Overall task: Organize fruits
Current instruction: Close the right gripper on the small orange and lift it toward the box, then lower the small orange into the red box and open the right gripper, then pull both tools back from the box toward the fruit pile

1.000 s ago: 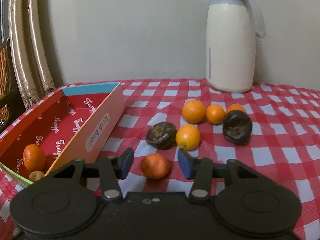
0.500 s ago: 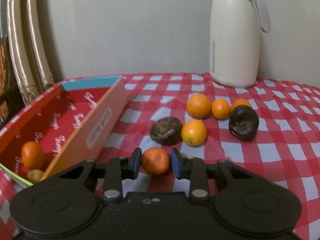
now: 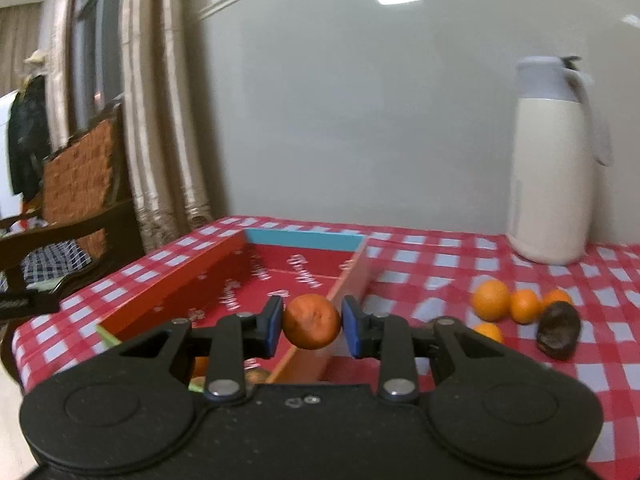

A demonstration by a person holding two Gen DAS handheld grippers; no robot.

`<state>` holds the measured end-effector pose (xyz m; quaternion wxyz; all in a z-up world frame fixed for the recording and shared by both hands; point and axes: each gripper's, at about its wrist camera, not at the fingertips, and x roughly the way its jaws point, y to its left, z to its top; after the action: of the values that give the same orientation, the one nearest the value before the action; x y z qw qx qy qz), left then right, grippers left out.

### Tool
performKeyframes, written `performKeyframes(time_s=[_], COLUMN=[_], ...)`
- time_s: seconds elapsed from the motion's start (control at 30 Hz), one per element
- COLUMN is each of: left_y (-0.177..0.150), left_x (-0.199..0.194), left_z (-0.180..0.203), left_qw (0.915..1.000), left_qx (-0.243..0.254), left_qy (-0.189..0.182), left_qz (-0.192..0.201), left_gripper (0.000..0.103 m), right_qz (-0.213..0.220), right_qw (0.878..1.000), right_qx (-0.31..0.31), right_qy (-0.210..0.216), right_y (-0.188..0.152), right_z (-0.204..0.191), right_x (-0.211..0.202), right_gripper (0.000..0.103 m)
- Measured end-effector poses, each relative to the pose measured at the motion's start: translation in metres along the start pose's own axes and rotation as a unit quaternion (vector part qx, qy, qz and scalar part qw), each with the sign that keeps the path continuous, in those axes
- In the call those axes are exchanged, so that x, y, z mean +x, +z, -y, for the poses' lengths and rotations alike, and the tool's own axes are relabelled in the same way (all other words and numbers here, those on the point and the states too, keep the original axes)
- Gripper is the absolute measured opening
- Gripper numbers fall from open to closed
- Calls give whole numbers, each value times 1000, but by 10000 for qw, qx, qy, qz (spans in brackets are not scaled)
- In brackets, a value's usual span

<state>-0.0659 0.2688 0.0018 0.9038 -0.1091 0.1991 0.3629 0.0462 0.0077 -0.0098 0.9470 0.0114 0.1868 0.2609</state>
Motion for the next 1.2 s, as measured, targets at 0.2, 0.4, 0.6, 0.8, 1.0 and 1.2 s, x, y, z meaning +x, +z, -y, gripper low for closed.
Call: performKeyframes(time_s=[0.2, 0.4, 0.6, 0.8, 1.0, 1.2], left_y=[0, 1, 1, 1, 0, -3], left_x=[-2, -3, -4, -5, -9, -17], left_z=[1, 1, 2, 4, 15, 36], left_qw=[10000, 10000, 9999, 9999, 9997, 9989], left_qx=[40, 43, 91, 98, 180, 329], left_qy=[-4, -7, 7, -17, -117, -310], left_qz=[27, 34, 60, 54, 70, 133], left_gripper=[92, 92, 92, 92, 92, 92], right_qz=[-136, -263, -375, -290, -159, -104], right_qw=[9993, 9982, 9973, 9980, 9995, 9990], right_qx=[-187, -305, -373, -343, -251, -154], right_qy=[288, 449, 501, 438, 143, -405], right_y=[-2, -5, -9, -6, -2, 0], right_z=[-16, -29, -34, -31, -19, 3], right_x=[7, 13, 16, 12, 4, -2], right_gripper=[31, 31, 35, 36, 41, 47])
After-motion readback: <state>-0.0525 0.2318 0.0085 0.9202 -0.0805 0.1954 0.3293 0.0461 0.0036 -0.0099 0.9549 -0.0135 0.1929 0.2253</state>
